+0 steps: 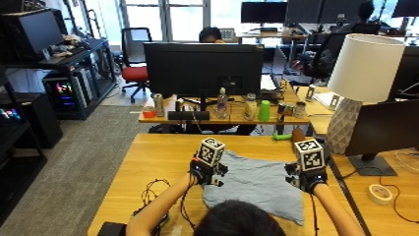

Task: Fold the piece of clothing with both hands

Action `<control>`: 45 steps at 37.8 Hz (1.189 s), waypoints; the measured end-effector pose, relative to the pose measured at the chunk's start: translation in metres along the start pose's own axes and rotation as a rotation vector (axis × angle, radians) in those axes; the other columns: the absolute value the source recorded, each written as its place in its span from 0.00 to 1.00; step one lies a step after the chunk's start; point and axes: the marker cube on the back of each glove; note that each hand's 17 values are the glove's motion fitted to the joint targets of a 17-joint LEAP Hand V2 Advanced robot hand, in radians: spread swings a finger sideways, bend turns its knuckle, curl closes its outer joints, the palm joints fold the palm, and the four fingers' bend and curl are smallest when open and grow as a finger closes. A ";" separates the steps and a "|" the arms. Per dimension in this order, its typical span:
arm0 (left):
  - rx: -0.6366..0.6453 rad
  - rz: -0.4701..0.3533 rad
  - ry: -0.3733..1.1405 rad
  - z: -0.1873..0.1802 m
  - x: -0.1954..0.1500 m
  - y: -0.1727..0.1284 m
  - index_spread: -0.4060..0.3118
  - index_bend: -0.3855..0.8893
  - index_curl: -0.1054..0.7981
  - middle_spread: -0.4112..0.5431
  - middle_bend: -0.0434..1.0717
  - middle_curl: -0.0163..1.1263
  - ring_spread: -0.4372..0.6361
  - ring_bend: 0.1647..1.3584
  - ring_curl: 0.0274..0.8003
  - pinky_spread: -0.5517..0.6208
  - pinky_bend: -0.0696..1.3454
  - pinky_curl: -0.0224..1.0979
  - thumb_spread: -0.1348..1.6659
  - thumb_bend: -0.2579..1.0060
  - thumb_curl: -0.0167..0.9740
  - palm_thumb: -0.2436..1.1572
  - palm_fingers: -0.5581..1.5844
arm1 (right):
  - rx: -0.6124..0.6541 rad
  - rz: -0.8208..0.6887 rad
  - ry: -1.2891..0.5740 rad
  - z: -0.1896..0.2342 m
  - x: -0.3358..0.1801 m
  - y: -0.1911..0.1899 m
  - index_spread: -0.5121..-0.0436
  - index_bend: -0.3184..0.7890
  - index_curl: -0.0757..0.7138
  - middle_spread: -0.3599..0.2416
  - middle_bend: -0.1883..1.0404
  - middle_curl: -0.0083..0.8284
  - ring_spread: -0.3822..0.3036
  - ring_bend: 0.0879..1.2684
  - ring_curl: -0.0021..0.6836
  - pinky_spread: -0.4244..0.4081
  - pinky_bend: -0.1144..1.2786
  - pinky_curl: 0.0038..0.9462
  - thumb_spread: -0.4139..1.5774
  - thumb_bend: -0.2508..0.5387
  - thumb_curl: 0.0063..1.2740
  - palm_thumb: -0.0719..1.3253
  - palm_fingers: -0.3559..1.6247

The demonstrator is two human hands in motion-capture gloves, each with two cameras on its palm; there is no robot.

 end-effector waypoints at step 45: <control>0.128 0.016 -0.096 0.099 0.073 -0.039 0.33 0.53 0.50 0.28 0.37 0.33 0.21 0.38 0.37 0.28 0.36 0.31 0.73 0.33 0.38 0.60 0.76 | -0.194 -0.099 -0.057 0.089 -0.009 -0.010 0.36 0.39 0.35 0.52 0.32 0.46 0.54 0.32 0.49 0.66 0.40 0.37 0.76 0.29 0.16 0.08 0.43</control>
